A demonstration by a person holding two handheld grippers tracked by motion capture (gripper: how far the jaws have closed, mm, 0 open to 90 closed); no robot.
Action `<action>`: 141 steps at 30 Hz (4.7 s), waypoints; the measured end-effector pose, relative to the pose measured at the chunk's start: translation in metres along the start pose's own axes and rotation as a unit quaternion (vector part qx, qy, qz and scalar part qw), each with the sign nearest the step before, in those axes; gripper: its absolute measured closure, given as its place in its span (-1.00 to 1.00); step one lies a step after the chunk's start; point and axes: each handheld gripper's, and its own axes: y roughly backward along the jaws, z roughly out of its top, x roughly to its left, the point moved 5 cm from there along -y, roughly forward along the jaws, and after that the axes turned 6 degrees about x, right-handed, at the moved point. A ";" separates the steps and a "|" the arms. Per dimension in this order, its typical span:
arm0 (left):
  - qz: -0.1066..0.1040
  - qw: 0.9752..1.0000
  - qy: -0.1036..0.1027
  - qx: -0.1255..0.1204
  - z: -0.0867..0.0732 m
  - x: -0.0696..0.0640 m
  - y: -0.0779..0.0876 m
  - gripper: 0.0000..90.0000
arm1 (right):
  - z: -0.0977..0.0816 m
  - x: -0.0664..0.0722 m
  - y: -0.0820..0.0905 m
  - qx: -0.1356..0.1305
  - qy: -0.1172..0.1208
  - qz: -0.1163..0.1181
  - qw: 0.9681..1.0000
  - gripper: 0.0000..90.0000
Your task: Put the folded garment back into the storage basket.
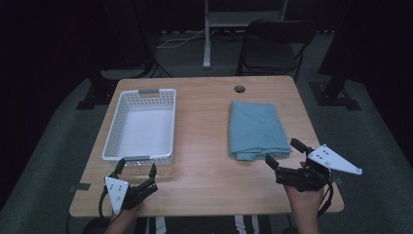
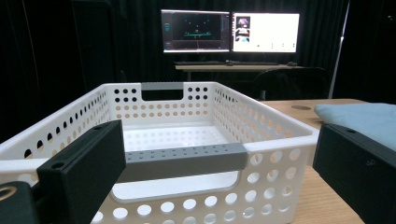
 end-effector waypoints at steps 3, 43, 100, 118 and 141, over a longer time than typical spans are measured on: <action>0.000 1.000 0.000 -0.001 0.000 0.000 0.000 -0.92 | 0.006 -0.001 0.002 0.000 0.003 -0.003 1.000 -0.93; 0.000 1.000 0.001 0.000 0.000 0.000 0.000 -0.92 | 0.039 -0.083 -0.068 0.113 -0.051 -0.017 0.992 -0.93; -0.001 1.000 0.001 -0.001 0.000 0.000 0.000 -0.92 | -0.047 -0.148 -0.166 0.344 -0.117 -0.063 0.930 -0.91; -0.002 1.000 0.001 -0.001 0.000 0.000 0.000 -0.92 | -0.052 -0.141 -0.173 0.354 -0.079 -0.051 0.931 -0.91; -0.001 1.000 0.001 -0.002 0.000 0.000 0.000 -0.92 | -0.046 -0.137 -0.160 0.318 -0.178 0.090 0.927 0.59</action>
